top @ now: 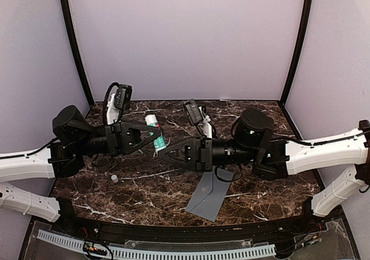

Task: Place the letter into the envelope and seal it
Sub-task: Screw the solid glue.

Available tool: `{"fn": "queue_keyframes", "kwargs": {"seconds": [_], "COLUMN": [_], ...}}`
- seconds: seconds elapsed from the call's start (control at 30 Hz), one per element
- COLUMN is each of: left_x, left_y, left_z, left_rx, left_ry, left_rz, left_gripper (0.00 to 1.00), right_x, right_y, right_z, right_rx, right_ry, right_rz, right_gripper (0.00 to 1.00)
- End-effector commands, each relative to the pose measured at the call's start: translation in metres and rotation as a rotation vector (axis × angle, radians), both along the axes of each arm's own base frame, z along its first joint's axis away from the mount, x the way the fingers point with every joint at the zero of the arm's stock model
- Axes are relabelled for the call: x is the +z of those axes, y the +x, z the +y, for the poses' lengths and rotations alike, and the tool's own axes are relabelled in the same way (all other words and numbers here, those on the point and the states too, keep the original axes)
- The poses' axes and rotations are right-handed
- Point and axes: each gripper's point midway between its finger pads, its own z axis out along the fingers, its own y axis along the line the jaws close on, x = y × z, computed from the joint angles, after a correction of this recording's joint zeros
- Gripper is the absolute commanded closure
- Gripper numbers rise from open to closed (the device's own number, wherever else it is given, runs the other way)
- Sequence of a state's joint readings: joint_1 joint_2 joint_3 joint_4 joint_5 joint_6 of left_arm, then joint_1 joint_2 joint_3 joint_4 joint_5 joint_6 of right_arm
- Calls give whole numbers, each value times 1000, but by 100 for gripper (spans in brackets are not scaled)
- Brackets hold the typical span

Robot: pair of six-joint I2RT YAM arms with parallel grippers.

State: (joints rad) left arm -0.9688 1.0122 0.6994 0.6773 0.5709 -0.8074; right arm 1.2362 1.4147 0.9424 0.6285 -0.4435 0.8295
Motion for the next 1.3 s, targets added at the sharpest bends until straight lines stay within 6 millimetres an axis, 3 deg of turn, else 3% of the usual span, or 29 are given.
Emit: {"fn": "queue_keyframes", "kwargs": {"seconds": [0.0, 0.3, 0.33, 0.4, 0.7, 0.83, 1.03, 1.13, 1.27], "left_x": [-9, -48, -53, -59, -96, -109, -105, -96, -77], "left_y": [8, 40, 45, 52, 76, 82, 80, 78, 75], "left_z": [3, -8, -8, -8, -6, -4, -1, 2, 11], "left_rx": [72, 236, 265, 307, 453, 493, 491, 490, 495], "left_ry": [56, 250, 270, 292, 352, 366, 336, 310, 269], "left_rz": [-18, 55, 72, 100, 268, 325, 335, 315, 275], "left_gripper": [100, 100, 100, 100, 100, 100, 100, 100, 100], "right_x": [9, -19, -33, -39, -69, -78, -64, -45, -20], "right_y": [19, 71, 78, 93, 126, 128, 116, 100, 74], "right_z": [-9, -5, -5, -7, 13, 22, 24, 20, 6], "right_rx": [-124, -393, -426, -505, -669, -710, -668, -597, -484], "right_ry": [-13, -323, -400, -475, -749, -818, -759, -658, -515], "right_rz": [-18, -93, -101, -121, -231, -265, -252, -229, -193], "right_gripper": [92, 92, 93, 93, 95, 95, 90, 80, 57]}}
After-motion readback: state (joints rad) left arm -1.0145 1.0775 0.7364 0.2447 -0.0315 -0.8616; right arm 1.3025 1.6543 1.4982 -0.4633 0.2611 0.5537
